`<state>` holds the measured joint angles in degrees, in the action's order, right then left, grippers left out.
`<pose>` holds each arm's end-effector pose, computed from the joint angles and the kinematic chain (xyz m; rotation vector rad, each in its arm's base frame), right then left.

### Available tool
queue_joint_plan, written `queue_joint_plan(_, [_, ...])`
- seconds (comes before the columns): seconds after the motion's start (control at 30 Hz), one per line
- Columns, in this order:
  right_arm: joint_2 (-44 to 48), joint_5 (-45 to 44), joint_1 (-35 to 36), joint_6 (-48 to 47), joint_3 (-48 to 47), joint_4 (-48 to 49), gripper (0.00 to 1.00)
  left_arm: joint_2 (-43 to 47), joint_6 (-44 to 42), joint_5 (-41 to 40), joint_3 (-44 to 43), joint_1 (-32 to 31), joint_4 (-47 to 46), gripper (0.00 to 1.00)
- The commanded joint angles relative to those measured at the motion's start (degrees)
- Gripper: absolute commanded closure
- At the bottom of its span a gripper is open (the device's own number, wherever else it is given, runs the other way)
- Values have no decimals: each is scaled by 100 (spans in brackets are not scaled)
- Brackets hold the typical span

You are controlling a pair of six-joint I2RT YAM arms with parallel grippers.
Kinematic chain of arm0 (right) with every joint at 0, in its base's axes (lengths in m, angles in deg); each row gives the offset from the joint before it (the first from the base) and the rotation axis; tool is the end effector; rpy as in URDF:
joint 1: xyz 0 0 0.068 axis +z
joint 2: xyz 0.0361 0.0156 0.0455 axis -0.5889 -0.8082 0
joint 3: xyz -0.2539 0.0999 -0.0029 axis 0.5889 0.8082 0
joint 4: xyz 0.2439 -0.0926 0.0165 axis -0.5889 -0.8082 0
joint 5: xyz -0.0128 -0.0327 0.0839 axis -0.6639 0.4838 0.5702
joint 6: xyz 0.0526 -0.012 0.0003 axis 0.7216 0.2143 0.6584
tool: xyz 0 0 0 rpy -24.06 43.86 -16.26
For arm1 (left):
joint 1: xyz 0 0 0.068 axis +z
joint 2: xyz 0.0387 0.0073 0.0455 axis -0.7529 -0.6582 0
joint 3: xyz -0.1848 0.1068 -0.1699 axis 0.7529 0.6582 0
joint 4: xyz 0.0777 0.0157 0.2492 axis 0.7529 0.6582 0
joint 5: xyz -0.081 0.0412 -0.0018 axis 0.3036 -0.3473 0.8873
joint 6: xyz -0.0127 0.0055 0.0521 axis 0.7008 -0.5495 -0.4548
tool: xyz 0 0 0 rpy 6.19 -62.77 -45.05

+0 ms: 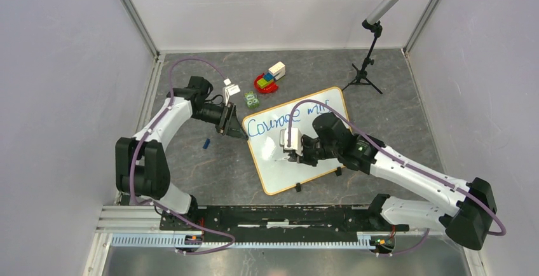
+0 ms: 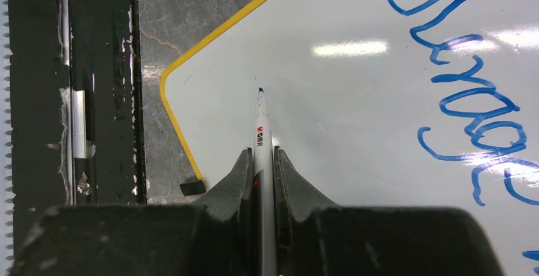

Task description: Write a sentence on the whiteboard

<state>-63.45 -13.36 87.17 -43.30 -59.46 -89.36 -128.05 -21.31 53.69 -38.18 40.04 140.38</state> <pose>0.1370 0.1920 0.2815 -1.5735 1.6259 0.6963 0.2710 -0.0741 0.2506 0.8204 2.2882 -1.4495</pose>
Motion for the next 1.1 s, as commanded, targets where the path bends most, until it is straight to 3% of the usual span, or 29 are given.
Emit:
queue_joint_plan(0.0, [-51,-247,86,160,-63,484,100,-93,-116,236,-77,-76,-140,48])
queue_joint_plan(0.4, [-281,-432,173,330,-328,548,100,-115,307,333,-176,-95,-513,75])
queue_joint_plan(0.63, [-372,-442,293,330,-457,513,100,-41,607,226,-45,-96,-831,97])
queue_joint_plan(1.07, [-591,-933,428,383,-574,610,100,42,786,188,131,-100,-1038,98])
